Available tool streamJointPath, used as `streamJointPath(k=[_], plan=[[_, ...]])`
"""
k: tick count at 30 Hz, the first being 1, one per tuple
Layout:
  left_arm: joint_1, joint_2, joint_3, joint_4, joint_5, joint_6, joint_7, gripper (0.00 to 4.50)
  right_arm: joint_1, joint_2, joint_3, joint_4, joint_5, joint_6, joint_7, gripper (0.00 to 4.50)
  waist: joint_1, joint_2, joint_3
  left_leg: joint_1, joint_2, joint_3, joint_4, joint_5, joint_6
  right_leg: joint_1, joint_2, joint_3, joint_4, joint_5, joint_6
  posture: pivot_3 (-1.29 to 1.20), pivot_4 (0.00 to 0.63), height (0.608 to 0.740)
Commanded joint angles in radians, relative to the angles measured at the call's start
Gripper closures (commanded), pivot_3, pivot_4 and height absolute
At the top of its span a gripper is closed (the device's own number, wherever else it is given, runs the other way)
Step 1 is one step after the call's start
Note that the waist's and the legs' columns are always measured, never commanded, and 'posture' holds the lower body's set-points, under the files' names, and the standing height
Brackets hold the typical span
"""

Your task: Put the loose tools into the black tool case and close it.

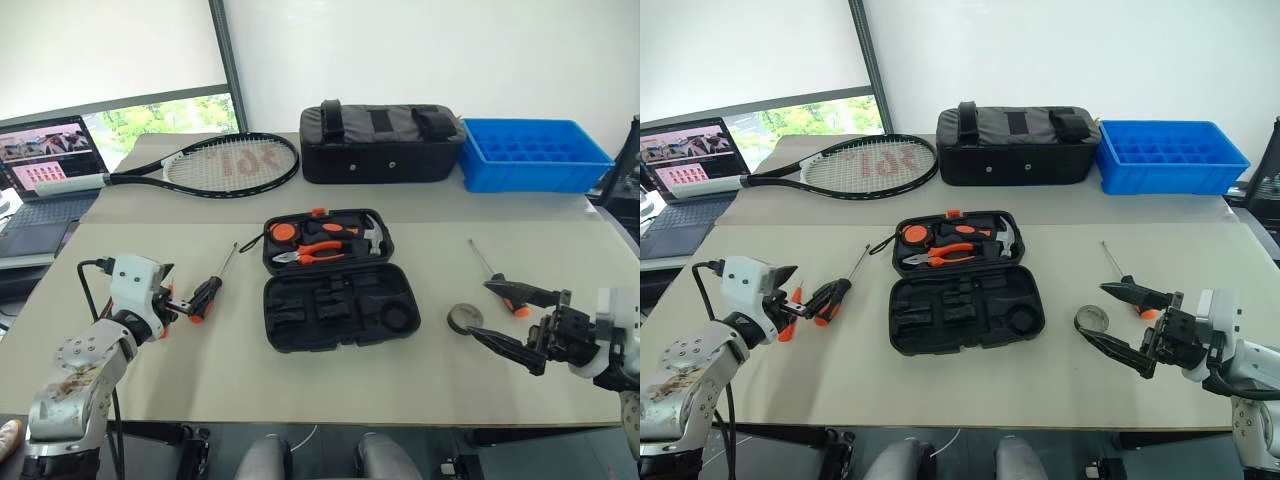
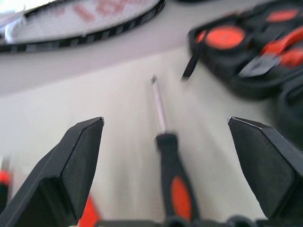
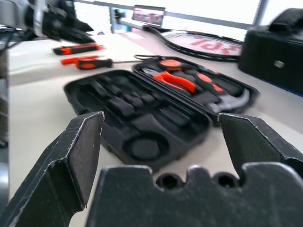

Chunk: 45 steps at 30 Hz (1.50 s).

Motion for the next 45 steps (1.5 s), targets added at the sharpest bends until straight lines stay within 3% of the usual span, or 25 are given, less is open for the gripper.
streamJointPath(k=[1,7,8,9,14,17,18,22,26,29,36,45], plan=[[-0.078,-0.006,-0.062,0.065,0.028,0.095,0.025,0.00,-0.029,-0.012,0.004,-0.077,0.024,0.030,-0.019,0.04,0.008,-0.001,0.000,0.000,0.000,0.000,0.000,0.000,0.000,0.000,-0.001,0.000,0.000,0.000,-0.001,0.00,0.150,0.707],[-0.125,-0.038,-0.091,0.111,0.005,0.216,0.029,0.00,-0.027,-0.011,0.003,-0.108,0.025,0.056,-0.026,0.04,0.022,-0.001,0.000,-0.001,0.000,0.000,0.000,0.000,0.000,0.000,-0.001,-0.001,-0.001,0.001,-0.002,0.00,0.150,0.707],[-0.127,-0.042,-0.086,0.113,0.002,0.225,0.030,0.52,-0.026,-0.011,0.002,-0.112,0.026,0.059,-0.027,0.00,0.023,-0.001,0.000,-0.001,0.000,0.000,0.000,0.000,0.000,0.000,-0.001,-0.001,-0.001,0.002,-0.003,0.00,0.150,0.707],[-0.127,-0.044,-0.083,0.112,0.002,0.230,0.031,0.65,-0.025,-0.011,0.001,-0.114,0.027,0.061,-0.028,0.00,0.023,-0.001,0.000,-0.001,0.000,0.000,-0.001,0.000,0.000,0.000,-0.002,-0.001,-0.001,0.002,-0.003,0.00,0.150,0.707],[-0.127,-0.040,-0.057,0.088,0.003,0.235,0.036,2.20,-0.021,-0.010,-0.009,-0.114,0.030,0.070,-0.022,0.00,0.021,-0.001,0.000,0.000,0.000,0.000,0.000,0.000,0.000,0.000,-0.001,-0.001,0.000,0.002,-0.003,0.00,0.150,0.707],[-0.170,-0.025,-0.019,0.046,-0.006,0.184,0.025,3.40,-0.015,-0.013,-0.025,-0.108,0.037,0.072,-0.021,0.00,0.021,-0.001,0.000,0.000,0.000,0.000,0.000,0.000,0.000,0.000,-0.001,-0.001,0.000,0.002,-0.003,0.00,0.150,0.707],[-0.196,-0.021,-0.004,0.029,-0.021,0.162,0.011,3.52,-0.012,-0.014,-0.033,-0.106,0.040,0.074,-0.022,0.00,0.022,-0.001,0.000,0.000,0.000,0.000,0.000,0.000,0.000,0.000,-0.001,-0.001,0.000,0.002,-0.003,0.00,0.150,0.707],[-0.313,0.042,-0.041,-0.005,-0.062,0.002,-0.191,3.53,0.005,-0.013,-0.060,-0.096,0.045,0.077,-0.023,0.00,0.029,-0.005,0.002,-0.001,0.000,-0.001,0.000,0.000,0.000,0.000,-0.001,-0.003,0.000,0.002,-0.004,0.00,0.150,0.707],[-0.436,0.119,-0.274,0.090,0.044,-0.179,-0.447,3.53,0.007,-0.015,-0.070,-0.064,0.036,0.064,-0.012,0.00,0.030,-0.001,-0.001,-0.002,-0.002,0.001,-0.001,0.000,-0.001,0.001,-0.002,-0.002,-0.005,0.002,-0.004,0.00,0.150,0.707],[-0.534,0.114,-0.459,0.236,0.175,-0.336,-0.578,3.53,0.028,-0.011,-0.093,-0.056,0.034,0.054,-0.011,0.00,0.028,0.006,-0.004,-0.003,-0.004,0.002,-0.001,-0.001,-0.001,0.002,-0.002,-0.001,-0.009,0.003,-0.003,0.00,0.150,0.707],[-0.702,0.044,-0.607,0.493,0.320,-0.436,-0.655,3.53,0.106,-0.002,-0.160,-0.087,0.037,0.037,-0.020,0.00,0.022,0.003,-0.001,-0.004,0.000,0.000,0.000,0.000,-0.001,0.000,0.005,-0.001,-0.007,0.003,-0.002,0.00,0.150,0.707],[-0.733,-0.011,-0.619,0.582,0.366,-0.465,-0.694,3.53,0.162,0.025,-0.192,-0.131,0.039,0.027,-0.042,0.00,0.023,0.001,0.000,-0.006,-0.001,-0.001,0.001,-0.001,-0.001,0.000,0.004,0.000,-0.007,0.001,0.000,0.00,0.150,0.707]])
